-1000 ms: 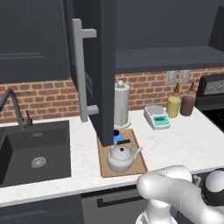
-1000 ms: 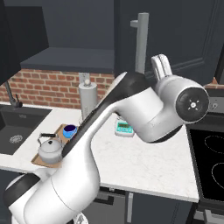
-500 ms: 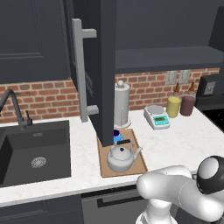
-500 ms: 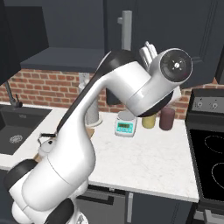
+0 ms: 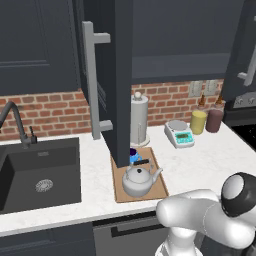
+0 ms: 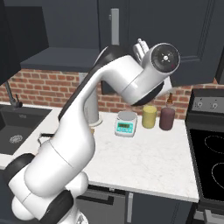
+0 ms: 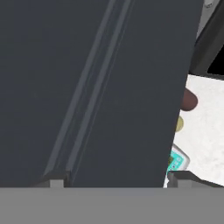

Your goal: Pick the kettle from the counter and place it on the tray. Then pick the mug from the cabinet and place it on the tray. Then close the cabinet doors.

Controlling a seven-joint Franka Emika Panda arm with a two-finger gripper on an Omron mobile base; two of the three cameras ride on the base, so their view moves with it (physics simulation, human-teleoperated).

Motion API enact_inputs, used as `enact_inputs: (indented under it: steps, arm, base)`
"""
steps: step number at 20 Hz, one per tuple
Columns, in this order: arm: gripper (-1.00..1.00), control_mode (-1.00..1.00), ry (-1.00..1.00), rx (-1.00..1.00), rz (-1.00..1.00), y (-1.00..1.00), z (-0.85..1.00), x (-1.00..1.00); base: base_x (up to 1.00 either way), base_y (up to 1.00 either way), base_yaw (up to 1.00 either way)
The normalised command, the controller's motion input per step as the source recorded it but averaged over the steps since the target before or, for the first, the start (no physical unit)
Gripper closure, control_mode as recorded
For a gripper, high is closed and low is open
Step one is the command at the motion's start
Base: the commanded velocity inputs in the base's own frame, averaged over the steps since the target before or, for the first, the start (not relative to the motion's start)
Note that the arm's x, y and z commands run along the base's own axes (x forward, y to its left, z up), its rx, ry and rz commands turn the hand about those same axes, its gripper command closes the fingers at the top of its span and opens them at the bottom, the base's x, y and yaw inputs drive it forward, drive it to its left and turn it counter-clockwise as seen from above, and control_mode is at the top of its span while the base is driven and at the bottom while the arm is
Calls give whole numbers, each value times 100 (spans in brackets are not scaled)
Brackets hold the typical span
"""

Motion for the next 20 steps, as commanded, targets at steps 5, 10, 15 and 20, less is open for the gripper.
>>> enact_inputs:
  steps: [5, 10, 15, 20]
  arm:
    - [-100, -100, 0, 0, 0, 18, -17, 85]
    - [-100, -100, 0, 0, 0, 16, -13, 80]
    - [-100, -100, 0, 0, 0, 17, -12, 77]
    - [-100, -100, 0, 0, 0, 9, -12, 70]
  base:
    - [0, 0, 0]
    - [0, 0, 0]
    - [0, 0, 0]
    - [0, 0, 0]
